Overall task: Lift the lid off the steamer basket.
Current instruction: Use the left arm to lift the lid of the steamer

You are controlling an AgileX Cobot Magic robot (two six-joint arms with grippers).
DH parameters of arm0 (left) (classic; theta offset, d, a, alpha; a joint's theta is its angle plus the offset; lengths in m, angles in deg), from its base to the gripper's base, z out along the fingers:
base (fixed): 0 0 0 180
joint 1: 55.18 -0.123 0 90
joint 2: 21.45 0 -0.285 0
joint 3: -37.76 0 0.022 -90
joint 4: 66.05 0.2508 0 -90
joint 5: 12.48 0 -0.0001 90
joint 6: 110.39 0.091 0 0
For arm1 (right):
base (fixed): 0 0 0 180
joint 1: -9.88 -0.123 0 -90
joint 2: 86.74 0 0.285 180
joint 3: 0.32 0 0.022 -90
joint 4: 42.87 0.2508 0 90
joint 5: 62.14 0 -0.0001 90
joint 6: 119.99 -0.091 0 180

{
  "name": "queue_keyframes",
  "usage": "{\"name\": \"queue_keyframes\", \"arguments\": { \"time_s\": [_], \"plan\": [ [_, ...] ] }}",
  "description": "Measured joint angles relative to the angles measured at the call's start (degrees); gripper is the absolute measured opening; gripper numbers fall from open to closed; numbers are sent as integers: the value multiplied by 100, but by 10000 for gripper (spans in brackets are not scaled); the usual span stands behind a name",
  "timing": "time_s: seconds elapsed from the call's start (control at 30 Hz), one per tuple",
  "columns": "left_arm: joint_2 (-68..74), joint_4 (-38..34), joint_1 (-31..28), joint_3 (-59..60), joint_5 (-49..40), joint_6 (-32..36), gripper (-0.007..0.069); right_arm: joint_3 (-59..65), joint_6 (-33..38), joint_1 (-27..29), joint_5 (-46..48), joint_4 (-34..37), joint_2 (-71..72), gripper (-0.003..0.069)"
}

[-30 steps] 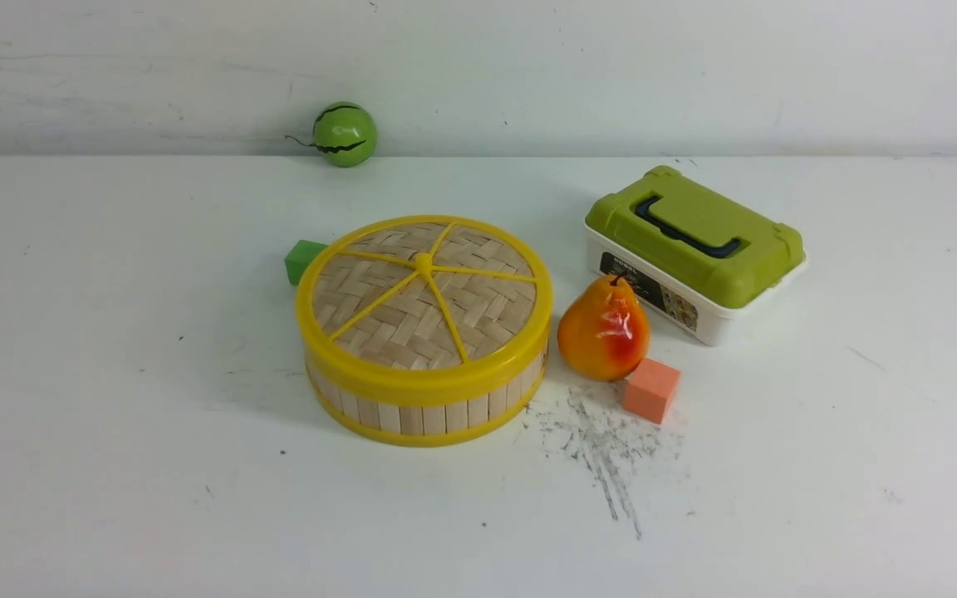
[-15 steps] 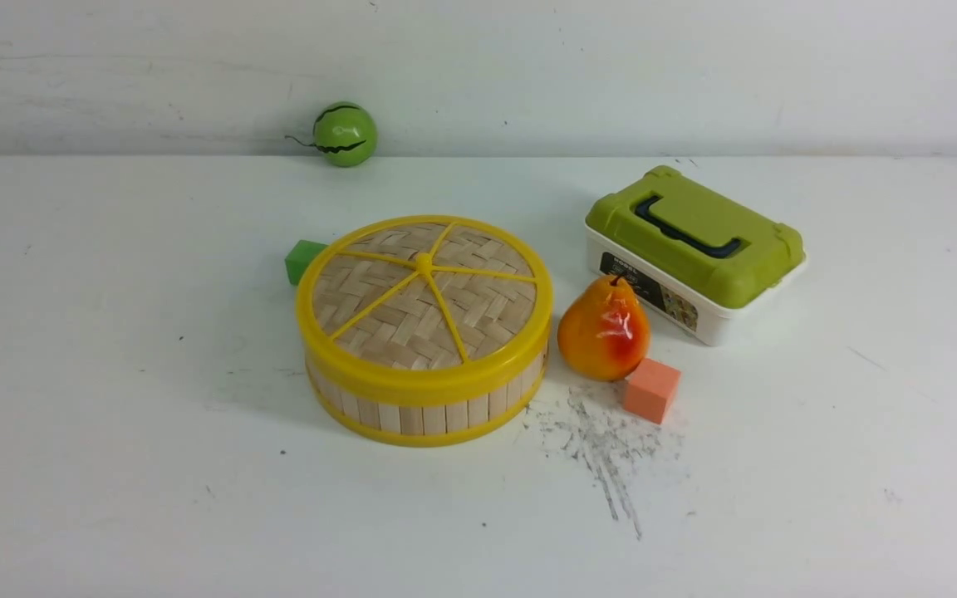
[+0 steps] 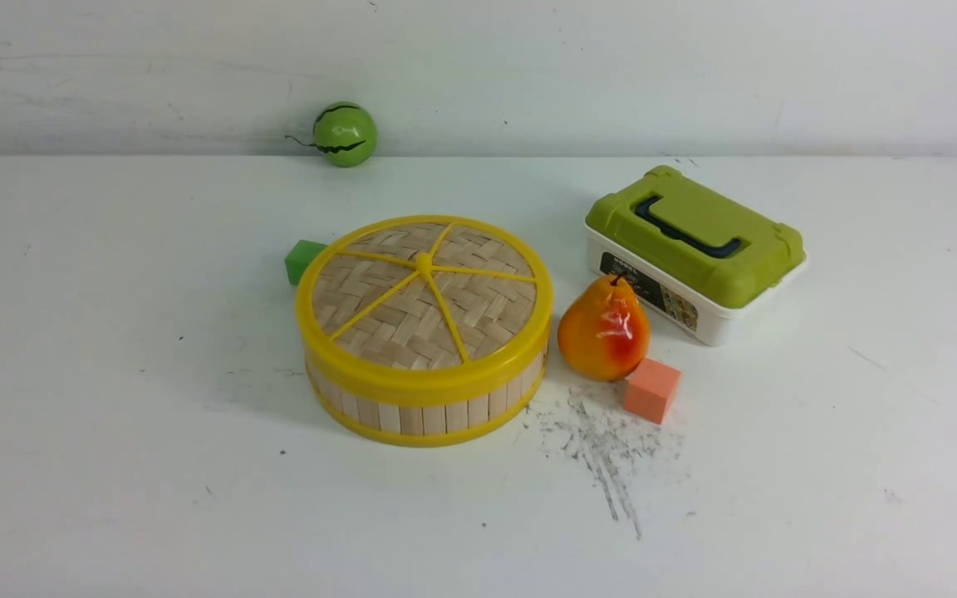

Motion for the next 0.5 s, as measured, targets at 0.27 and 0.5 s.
{"name": "queue_keyframes", "arguments": {
  "time_s": [0.27, 0.5],
  "plan": [
    [0, 0, 0, 0, 767, 0, 74, 0, 0, 0, 0, 0, 0, 239],
    [0, -2, 0, 0, 3120, 0, 82, 0, 0, 0, 0, 0, 0, 239]
  ]
}}
